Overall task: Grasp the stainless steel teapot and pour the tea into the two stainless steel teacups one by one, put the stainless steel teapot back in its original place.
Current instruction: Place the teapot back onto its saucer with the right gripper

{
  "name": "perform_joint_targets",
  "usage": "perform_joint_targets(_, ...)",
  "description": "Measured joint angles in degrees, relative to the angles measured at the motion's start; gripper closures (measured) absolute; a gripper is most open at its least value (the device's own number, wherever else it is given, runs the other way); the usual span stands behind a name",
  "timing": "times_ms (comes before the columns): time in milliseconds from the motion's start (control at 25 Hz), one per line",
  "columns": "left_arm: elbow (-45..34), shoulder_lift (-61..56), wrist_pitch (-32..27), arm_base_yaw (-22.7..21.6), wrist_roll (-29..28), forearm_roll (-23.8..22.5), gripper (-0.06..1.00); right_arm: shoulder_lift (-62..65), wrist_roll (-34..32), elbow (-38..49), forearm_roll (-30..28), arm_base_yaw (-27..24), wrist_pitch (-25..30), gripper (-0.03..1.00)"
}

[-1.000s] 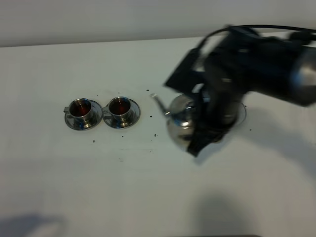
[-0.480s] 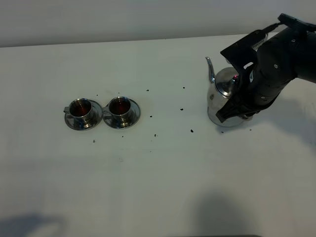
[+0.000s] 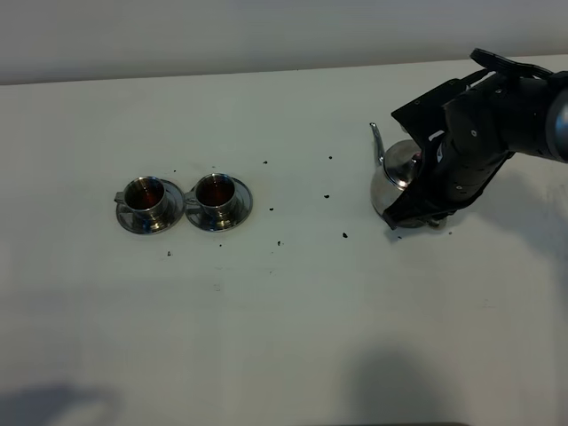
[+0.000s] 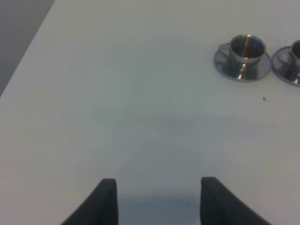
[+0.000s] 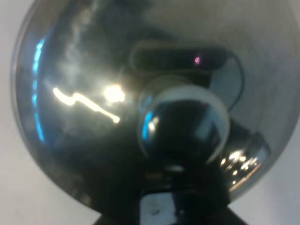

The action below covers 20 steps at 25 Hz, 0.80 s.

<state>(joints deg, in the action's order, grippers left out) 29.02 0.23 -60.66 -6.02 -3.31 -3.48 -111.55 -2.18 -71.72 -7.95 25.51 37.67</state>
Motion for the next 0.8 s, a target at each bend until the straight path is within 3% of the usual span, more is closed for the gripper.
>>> perform_joint_targets(800,0.00,0.00,0.00,0.00,0.08,0.00,0.51,-1.11,-1.74,-1.99,-2.12,-0.06,4.33,0.79)
